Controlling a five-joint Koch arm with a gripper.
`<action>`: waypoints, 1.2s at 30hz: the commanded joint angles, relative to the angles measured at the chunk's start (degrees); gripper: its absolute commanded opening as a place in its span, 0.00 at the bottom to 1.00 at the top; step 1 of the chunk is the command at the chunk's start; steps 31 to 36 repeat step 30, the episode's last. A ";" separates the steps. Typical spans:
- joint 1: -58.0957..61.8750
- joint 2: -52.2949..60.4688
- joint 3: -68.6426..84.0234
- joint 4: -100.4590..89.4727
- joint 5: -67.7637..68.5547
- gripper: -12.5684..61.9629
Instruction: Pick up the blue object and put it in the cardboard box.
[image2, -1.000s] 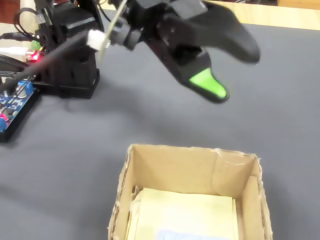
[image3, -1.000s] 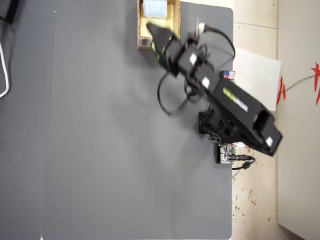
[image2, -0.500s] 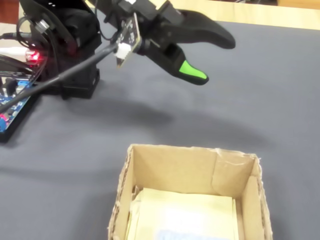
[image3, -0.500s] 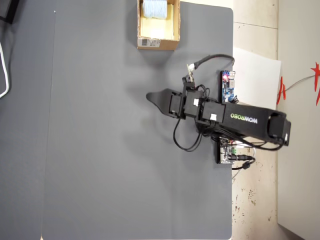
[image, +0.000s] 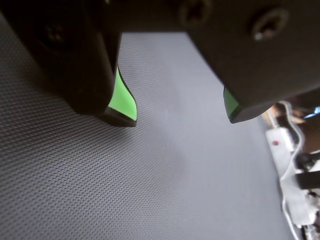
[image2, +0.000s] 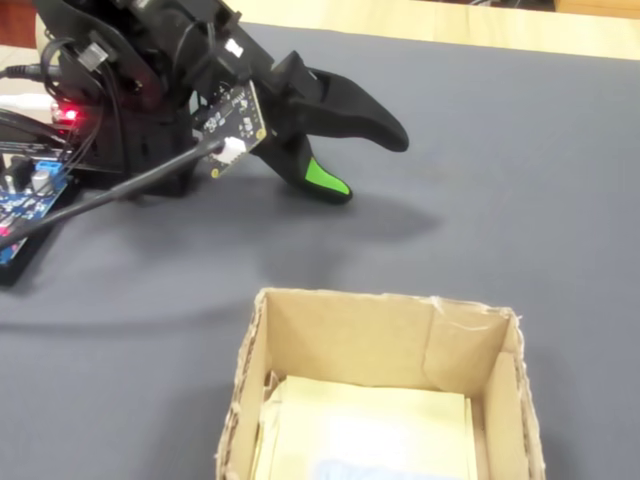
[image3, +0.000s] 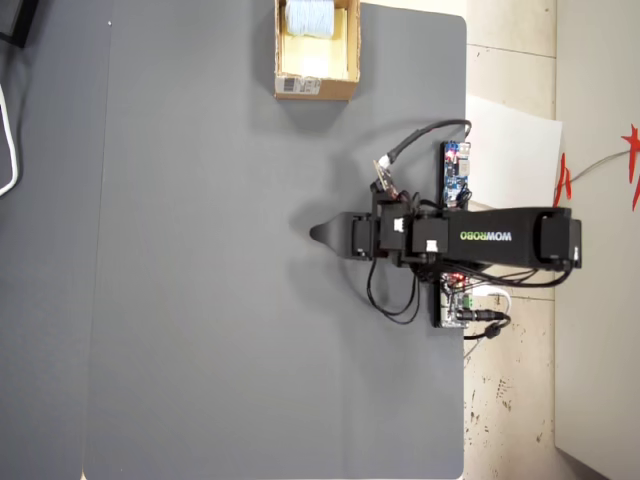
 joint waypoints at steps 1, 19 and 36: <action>-1.05 5.10 2.37 -1.32 0.53 0.63; -4.66 5.01 2.46 5.98 0.09 0.63; -4.66 5.01 2.46 5.98 0.09 0.63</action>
